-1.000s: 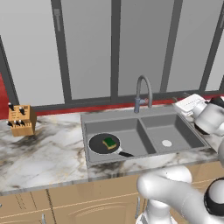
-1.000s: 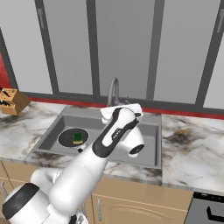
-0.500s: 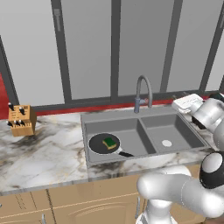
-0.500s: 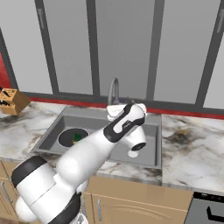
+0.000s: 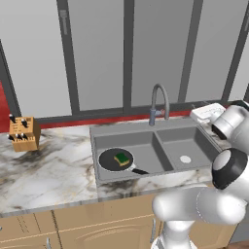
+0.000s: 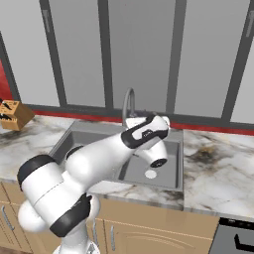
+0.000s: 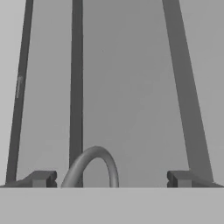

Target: Pick the pan and sponge and place them into the sink. Then turn on the water.

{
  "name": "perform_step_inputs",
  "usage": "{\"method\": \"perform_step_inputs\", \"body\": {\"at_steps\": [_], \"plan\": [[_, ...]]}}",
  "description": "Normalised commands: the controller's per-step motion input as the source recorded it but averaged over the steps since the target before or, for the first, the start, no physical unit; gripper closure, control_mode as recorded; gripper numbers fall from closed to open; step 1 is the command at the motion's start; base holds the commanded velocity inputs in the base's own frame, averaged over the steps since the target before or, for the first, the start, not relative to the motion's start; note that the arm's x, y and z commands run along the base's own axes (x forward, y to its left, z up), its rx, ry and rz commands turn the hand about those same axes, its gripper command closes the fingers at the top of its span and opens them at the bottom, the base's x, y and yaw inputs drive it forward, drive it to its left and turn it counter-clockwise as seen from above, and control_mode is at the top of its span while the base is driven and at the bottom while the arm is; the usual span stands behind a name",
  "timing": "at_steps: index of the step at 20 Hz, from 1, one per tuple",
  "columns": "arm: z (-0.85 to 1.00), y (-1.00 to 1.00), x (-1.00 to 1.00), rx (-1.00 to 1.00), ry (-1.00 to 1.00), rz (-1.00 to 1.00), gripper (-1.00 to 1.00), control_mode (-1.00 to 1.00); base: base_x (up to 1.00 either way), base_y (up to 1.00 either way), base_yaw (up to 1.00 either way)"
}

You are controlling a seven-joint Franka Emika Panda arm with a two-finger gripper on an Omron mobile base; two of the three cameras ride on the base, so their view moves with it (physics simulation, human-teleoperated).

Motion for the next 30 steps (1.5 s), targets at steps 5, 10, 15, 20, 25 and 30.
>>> {"method": "perform_step_inputs", "body": {"at_steps": [5, 10, 15, 20, 25, 30], "plan": [[-0.17, 0.00, 0.25, -0.03, -0.01, -0.05, -1.00, -1.00, 0.00, 0.00, 0.00], [-0.09, 0.00, 0.36, 0.00, 0.00, 0.00, -1.00, -1.00, 0.00, 0.00, 0.00], [-0.14, -0.03, 0.32, 0.02, 0.05, 0.06, -1.00, -1.00, 0.00, 0.00, 0.00], [-0.21, -0.04, 0.23, 0.00, 0.03, 0.07, -1.00, -1.00, 0.00, 0.00, 0.00], [-0.12, -0.01, 0.22, 0.00, 0.00, 0.06, -1.00, -1.00, 0.00, 0.00, 0.00], [-0.14, 0.16, 0.11, -0.01, -0.03, 0.01, -1.00, -1.00, 0.00, 0.00, 0.00]]}}
